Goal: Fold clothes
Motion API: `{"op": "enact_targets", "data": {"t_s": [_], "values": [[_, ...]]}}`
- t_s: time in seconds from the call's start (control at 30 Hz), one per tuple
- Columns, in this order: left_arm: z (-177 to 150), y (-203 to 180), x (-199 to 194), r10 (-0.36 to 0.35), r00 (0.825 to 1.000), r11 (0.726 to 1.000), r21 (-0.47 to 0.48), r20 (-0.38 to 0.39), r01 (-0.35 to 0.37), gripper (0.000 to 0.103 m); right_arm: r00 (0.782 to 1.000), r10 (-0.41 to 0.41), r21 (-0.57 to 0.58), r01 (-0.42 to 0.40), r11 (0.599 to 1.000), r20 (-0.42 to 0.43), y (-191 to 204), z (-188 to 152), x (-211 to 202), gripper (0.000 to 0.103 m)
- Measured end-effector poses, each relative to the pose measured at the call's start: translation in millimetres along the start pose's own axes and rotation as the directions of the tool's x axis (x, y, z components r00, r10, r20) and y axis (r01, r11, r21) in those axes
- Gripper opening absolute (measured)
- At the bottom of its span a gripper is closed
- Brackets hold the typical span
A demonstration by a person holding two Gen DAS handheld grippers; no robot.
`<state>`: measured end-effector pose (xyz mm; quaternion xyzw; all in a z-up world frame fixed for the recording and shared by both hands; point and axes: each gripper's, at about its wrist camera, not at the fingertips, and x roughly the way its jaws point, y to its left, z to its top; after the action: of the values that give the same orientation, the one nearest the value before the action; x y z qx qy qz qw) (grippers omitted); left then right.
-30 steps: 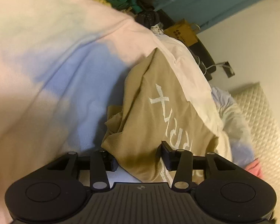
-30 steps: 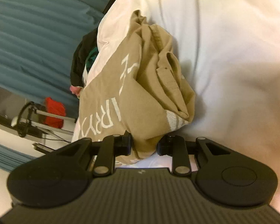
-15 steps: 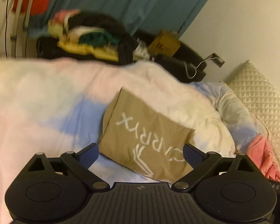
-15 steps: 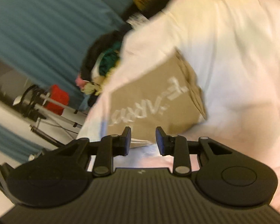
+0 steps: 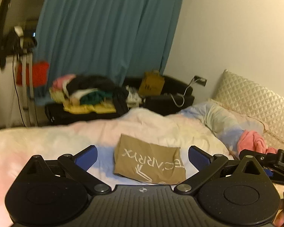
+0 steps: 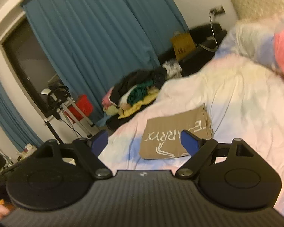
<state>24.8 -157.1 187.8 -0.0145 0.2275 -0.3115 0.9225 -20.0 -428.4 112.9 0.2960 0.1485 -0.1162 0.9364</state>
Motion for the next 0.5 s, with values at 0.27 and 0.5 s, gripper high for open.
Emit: {"op": "enact_targets", "data": {"t_s": [0.27, 0.5], "values": [[-45.7, -4.6, -68.8, 0.033, 0.99, 0.993, 0.109, 0.135, -0.048, 0.103, 0.994, -0.042, -0.165, 0.058, 0.985, 0.098, 25.4, -53.0, -33.8, 0.086], [-86.3, 12.1, -76.2, 0.04, 0.987, 0.993, 0.107, 0.156, -0.057, 0.103, 0.987, -0.069, -0.251, 0.104, 0.962, 0.143, 31.7, -92.8, -27.3, 0.086]]}}
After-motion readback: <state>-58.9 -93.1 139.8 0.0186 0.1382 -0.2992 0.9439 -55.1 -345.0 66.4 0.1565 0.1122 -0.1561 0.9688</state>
